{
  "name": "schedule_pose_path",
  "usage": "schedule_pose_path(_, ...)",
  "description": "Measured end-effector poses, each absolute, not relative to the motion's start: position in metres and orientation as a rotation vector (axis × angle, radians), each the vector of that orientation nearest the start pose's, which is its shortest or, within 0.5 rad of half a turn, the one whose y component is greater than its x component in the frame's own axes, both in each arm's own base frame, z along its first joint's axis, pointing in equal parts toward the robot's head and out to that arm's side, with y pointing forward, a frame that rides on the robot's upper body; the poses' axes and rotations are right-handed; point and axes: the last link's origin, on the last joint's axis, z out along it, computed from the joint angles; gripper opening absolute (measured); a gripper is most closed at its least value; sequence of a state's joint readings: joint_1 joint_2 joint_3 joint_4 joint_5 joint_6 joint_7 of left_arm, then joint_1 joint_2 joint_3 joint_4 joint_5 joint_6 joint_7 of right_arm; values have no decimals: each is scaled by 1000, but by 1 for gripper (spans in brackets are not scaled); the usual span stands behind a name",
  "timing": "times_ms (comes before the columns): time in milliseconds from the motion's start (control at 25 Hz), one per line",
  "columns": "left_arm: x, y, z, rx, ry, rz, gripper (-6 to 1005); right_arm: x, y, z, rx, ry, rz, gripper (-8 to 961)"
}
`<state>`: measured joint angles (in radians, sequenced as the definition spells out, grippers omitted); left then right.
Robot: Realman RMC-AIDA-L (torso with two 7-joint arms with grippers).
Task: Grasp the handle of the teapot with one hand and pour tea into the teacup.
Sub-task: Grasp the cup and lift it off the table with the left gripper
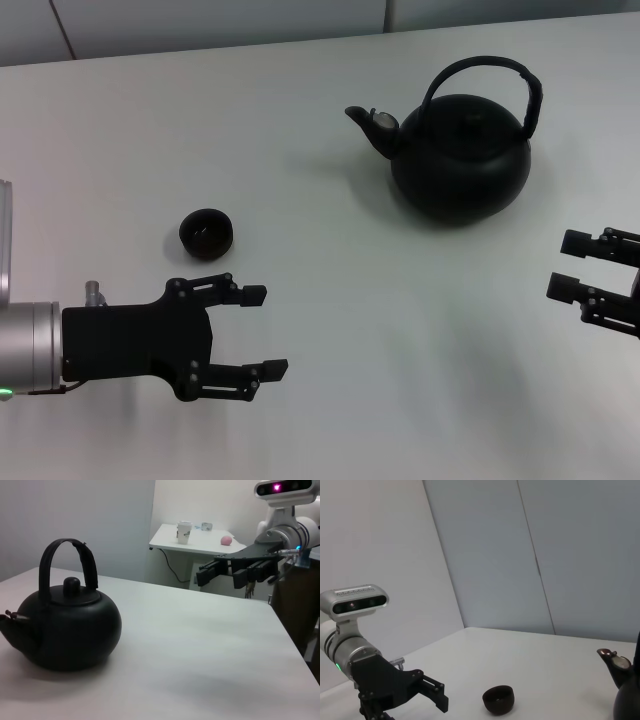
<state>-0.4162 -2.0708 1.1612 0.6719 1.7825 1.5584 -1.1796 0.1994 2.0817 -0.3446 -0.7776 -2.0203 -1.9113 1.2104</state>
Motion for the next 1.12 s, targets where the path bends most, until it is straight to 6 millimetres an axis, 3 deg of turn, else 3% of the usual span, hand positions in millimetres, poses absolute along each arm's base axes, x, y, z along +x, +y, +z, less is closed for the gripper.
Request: schedule_pose_path(1120, -252, 283, -45, -3000, -248, -655, 816, 336, 214, 57, -2465, 665, 895, 622)
